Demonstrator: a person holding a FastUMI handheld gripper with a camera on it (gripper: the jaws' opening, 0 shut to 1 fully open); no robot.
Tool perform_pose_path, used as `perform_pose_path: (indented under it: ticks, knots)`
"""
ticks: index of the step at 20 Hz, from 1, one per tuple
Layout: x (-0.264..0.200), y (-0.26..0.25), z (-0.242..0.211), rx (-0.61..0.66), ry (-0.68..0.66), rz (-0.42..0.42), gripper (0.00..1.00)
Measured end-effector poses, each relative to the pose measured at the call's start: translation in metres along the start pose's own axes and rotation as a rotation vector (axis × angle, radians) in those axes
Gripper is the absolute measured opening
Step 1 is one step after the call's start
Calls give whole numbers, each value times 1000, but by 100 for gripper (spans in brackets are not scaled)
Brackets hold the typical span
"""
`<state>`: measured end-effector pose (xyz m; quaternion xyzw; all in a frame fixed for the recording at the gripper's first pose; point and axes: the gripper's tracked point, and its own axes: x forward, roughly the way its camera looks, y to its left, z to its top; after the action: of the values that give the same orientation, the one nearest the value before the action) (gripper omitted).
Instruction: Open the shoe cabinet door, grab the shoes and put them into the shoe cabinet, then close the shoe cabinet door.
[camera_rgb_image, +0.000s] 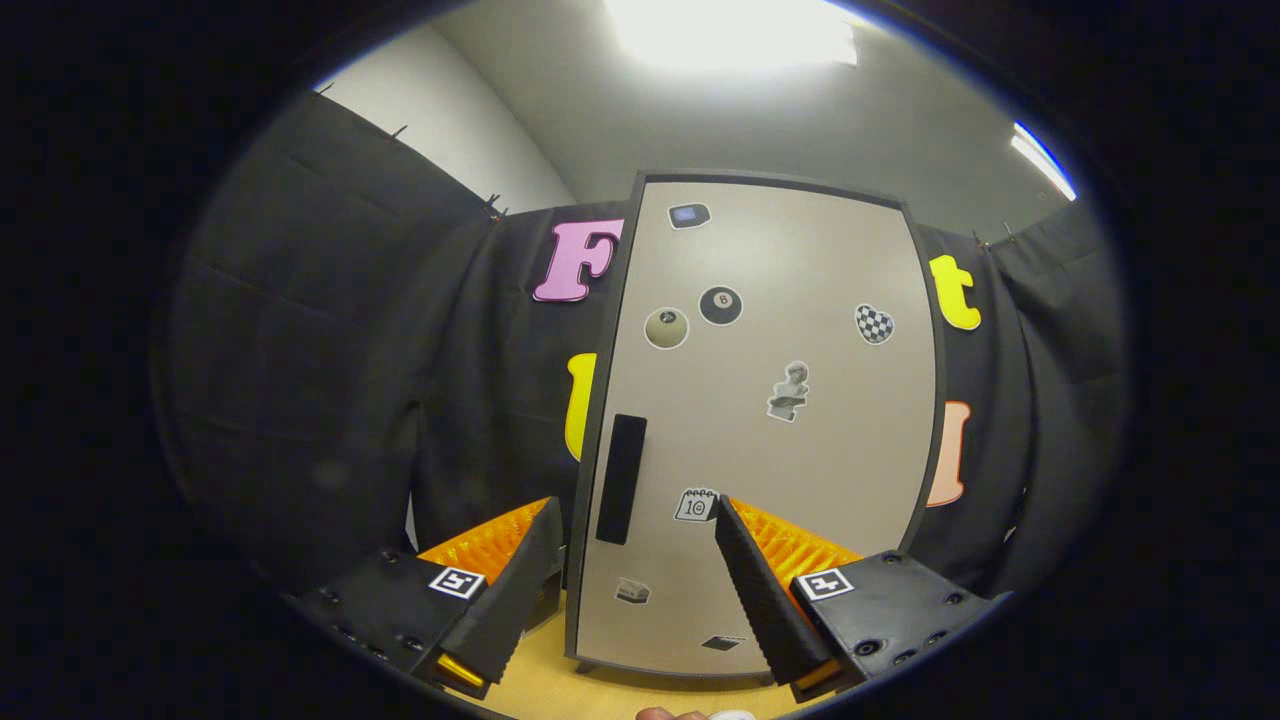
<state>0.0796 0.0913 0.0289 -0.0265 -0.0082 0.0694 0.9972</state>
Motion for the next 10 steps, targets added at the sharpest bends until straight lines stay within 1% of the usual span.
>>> perform_pose_path:
  ticks: [4, 8, 10]
  knots:
    - [35, -11, -6, 13, 36, -45, 97]
    - [75, -8, -18, 61, 83, -61, 97]
    - [95, -1, -25, 65, 105, -65, 97]
